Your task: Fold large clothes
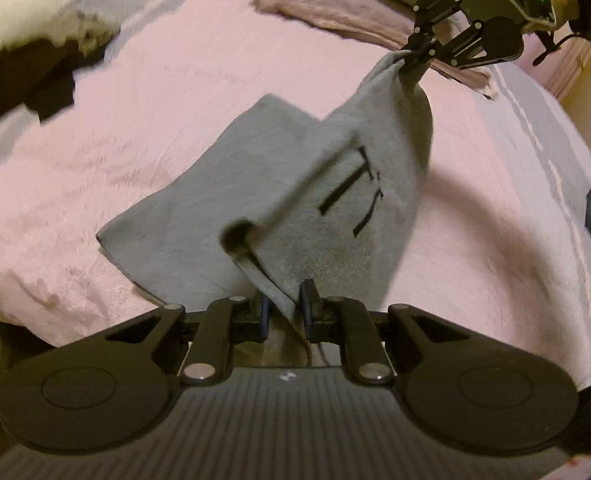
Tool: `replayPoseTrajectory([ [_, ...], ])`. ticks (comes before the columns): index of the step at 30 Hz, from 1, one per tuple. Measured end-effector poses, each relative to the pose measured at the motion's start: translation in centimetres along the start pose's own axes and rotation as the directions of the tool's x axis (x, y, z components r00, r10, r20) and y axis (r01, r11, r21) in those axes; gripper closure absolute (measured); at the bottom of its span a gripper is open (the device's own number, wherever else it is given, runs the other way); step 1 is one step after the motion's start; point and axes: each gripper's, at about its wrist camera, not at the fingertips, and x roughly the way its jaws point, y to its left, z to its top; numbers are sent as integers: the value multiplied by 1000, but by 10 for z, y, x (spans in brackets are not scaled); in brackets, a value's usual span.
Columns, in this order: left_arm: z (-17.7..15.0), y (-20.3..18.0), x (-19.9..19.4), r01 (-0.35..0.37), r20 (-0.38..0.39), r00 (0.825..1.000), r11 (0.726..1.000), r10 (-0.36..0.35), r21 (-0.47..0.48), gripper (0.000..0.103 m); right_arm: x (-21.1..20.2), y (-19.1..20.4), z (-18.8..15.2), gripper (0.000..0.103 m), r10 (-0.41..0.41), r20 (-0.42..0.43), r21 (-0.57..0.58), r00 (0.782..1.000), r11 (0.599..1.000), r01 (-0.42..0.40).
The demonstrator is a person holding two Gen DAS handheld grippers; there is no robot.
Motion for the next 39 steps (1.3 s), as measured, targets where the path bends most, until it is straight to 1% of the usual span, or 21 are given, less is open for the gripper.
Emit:
replayPoseTrajectory([
  [2, 6, 31, 16, 47, -21, 999, 998, -49, -51, 90, 30, -26, 14, 100, 49, -28, 27, 998, 998, -48],
  [6, 14, 83, 48, 106, -45, 993, 988, -112, -114, 91, 82, -67, 34, 100, 125, -71, 79, 990, 990, -119],
  [10, 16, 118, 61, 155, -49, 985, 974, -165, -165, 91, 109, -94, 46, 100, 178, -79, 127, 981, 978, -167],
  [14, 18, 139, 67, 166, -44, 983, 962, -179, -215, 91, 124, -111, 51, 100, 206, -62, 192, 977, 963, -191],
  [17, 17, 147, 75, 169, -52, 981, 955, -187, -242, 91, 139, -111, 55, 100, 217, -84, 201, 972, 960, -197],
  [20, 14, 154, 80, 164, -53, 981, 946, -186, -280, 90, 151, -111, 50, 99, 217, -78, 239, 973, 952, -193],
  [21, 13, 156, 82, 156, -54, 982, 942, -180, -295, 89, 154, -113, 48, 98, 210, -70, 264, 975, 947, -185],
  [22, 11, 158, 83, 141, -56, 985, 940, -166, -309, 85, 155, -114, 44, 95, 201, -53, 299, 978, 938, -177],
  [23, 12, 158, 81, 135, -55, 986, 938, -160, -320, 82, 154, -115, 41, 87, 185, -42, 333, 982, 929, -161],
  [24, 11, 159, 79, 127, -54, 987, 937, -152, -325, 80, 152, -117, 38, 72, 156, -37, 364, 987, 922, -132],
  [25, 11, 159, 76, 112, -55, 989, 939, -137, -324, 78, 147, -118, 33, 66, 98, -44, 406, 994, 911, -72],
  [26, 11, 160, 73, 99, -57, 991, 940, -124, -326, 76, 141, -120, 26, 58, 68, -38, 453, 997, 890, -43],
  [28, 11, 161, 64, 68, -59, 994, 940, -93, -333, 76, 122, -123, 11, 58, 30, -17, 566, 999, 825, -16],
  [29, 11, 162, 58, 33, -65, 996, 944, -57, -327, 77, 115, -121, 6, 58, 12, -12, 602, 1000, 799, -2],
  [31, 12, 166, 43, -29, -65, 998, 947, 9, -320, 79, 93, -110, -7, 58, -28, 7, 673, 1000, 740, 16],
  [32, 14, 167, 36, -40, -57, 998, 948, 23, -317, 79, 82, -101, -12, 58, -44, 23, 704, 999, 710, 15],
  [34, 20, 161, 22, -58, -39, 998, 959, 49, -278, 79, 63, -78, -23, 58, -45, 81, 773, 996, 633, -34],
  [35, 26, 155, 17, -55, -26, 998, 965, 50, -255, 79, 56, -65, -28, 59, -46, 113, 805, 993, 589, -64],
  [36, 30, 150, 15, -38, -17, 999, 969, 35, -244, 79, 53, -54, -32, 62, -41, 137, 831, 990, 549, -92],
  [37, 35, 144, 17, -20, -13, 1000, 973, 17, -229, 79, 51, -41, -38, 64, -29, 159, 861, 987, 494, -124],
  [39, 41, 130, 31, 10, -22, 1000, 984, -15, -180, 79, 58, -19, -46, 66, -3, 181, 898, 983, 409, -164],
])
